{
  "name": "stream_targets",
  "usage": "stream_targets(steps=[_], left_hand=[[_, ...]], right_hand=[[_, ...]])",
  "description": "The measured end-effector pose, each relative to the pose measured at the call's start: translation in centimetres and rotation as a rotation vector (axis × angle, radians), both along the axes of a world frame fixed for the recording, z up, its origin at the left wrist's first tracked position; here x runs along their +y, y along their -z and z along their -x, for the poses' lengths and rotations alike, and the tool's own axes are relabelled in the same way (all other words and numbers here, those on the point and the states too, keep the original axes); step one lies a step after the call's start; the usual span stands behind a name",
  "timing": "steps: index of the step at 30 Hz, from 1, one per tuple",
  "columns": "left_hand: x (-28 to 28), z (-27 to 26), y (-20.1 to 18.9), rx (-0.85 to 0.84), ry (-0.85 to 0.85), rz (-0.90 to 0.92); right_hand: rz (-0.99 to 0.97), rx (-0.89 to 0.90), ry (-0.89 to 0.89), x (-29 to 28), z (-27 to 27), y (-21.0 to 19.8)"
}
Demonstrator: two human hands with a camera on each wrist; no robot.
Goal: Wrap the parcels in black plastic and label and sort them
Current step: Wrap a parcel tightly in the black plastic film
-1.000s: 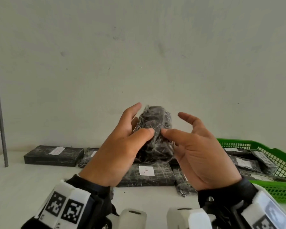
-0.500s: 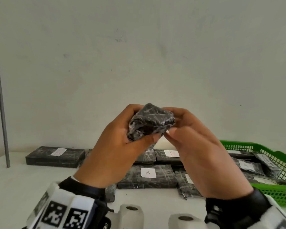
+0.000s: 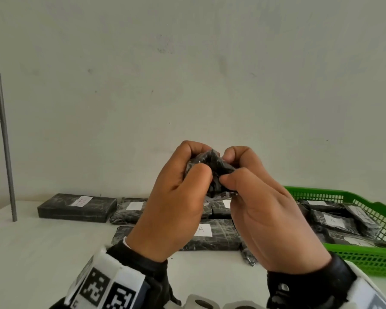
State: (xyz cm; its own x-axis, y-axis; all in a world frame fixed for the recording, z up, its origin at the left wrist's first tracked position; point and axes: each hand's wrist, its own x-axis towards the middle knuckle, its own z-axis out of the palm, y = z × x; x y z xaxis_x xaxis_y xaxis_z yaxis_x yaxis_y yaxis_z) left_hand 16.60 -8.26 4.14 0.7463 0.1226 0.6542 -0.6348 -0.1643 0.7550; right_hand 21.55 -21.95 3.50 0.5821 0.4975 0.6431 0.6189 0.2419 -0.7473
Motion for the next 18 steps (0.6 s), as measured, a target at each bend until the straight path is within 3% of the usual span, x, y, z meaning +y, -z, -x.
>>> stream_targets(steps=[2, 4, 13, 18], left_hand=[[0.0, 0.1, 0.2, 0.008, -0.014, -0.038], [0.0, 0.0, 0.1, -0.004, 0.032, -0.009], [0.1, 0.2, -0.2, 0.056, 0.067, -0.037], [0.5, 0.0, -0.1, 0.120, -0.022, -0.062]], right_hand=[[-0.011, 0.191, -0.145, -0.3, 0.0, -0.4], [-0.061, 0.231, -0.171, -0.6, 0.2, -1.1], [-0.103, 0.259, -0.197, -0.5, -0.1, -0.8], [-0.046, 0.247, -0.142, -0.3, -0.7, -0.5]])
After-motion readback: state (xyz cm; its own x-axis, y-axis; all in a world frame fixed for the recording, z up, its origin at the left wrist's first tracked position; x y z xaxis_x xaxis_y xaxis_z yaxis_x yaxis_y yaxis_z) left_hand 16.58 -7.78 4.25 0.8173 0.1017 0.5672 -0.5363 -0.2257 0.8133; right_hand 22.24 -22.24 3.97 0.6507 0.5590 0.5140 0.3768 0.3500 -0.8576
